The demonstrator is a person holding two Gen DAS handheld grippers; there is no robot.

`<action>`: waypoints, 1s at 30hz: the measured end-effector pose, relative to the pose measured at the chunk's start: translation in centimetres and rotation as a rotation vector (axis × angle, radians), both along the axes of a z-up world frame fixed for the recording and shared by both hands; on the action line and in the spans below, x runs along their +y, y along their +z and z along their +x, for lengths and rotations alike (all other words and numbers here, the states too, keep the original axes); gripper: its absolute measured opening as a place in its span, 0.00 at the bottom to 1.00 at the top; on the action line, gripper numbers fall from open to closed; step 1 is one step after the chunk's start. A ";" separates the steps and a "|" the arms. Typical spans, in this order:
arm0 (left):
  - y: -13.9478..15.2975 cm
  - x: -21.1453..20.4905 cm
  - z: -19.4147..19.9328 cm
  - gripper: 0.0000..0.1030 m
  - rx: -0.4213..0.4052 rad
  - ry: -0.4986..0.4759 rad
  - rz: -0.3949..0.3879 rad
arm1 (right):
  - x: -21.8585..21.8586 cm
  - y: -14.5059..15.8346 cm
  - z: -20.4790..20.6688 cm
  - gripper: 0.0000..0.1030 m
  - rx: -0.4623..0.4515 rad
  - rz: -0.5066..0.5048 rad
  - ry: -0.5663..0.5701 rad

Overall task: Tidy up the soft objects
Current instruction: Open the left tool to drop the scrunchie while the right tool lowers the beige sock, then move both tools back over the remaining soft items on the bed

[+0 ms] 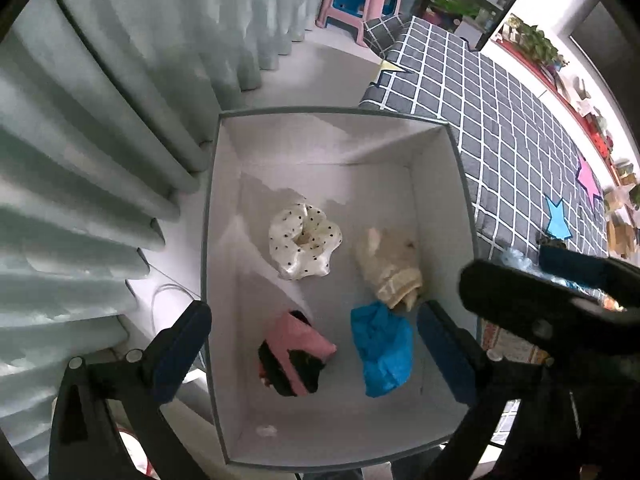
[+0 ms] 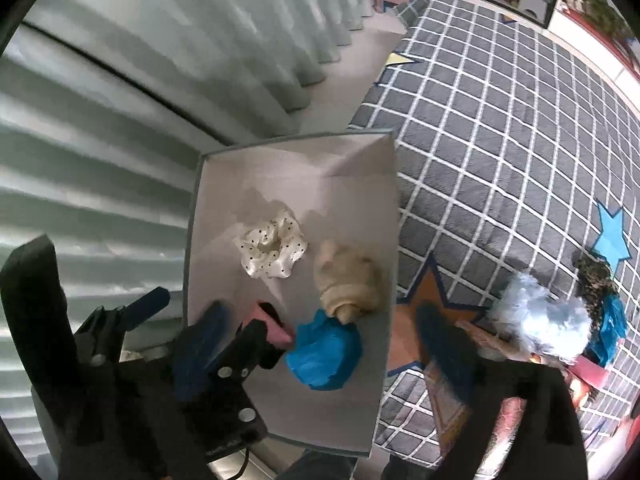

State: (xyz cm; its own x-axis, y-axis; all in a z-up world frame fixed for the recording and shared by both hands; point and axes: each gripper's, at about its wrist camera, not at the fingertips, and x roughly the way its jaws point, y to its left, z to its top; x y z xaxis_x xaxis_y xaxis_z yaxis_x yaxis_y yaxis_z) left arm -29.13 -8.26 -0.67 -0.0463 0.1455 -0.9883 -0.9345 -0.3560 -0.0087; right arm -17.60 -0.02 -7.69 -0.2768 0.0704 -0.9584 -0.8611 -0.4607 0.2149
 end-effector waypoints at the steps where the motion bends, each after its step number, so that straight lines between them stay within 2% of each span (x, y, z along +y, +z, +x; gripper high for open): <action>1: 0.1 0.1 0.2 1.00 -0.006 -0.004 -0.001 | 0.2 0.3 0.3 1.00 0.011 -0.003 -0.009; 5: 0.5 0.5 1.3 1.00 0.017 -0.019 -0.006 | 0.6 1.5 1.1 1.00 0.028 0.007 -0.034; 11: 1.1 2.0 3.4 1.00 -0.055 -0.050 -0.019 | 1.4 3.1 4.7 1.00 0.065 0.022 -0.103; 15: 1.7 3.6 6.0 1.00 -0.072 -0.102 -0.025 | 2.6 3.9 8.8 1.00 0.074 0.036 -0.172; 20: 1.7 5.5 9.9 1.00 -0.063 -0.178 -0.036 | 4.5 4.0 16.0 1.00 0.059 0.041 -0.307; 24: 1.6 6.6 12.6 1.00 -0.078 -0.212 -0.043 | 5.8 2.8 22.2 1.00 0.031 0.030 -0.406; 30: 1.2 7.9 16.6 1.00 -0.060 -0.267 -0.069 | 6.4 -1.6 31.0 1.00 -0.073 -0.027 -0.539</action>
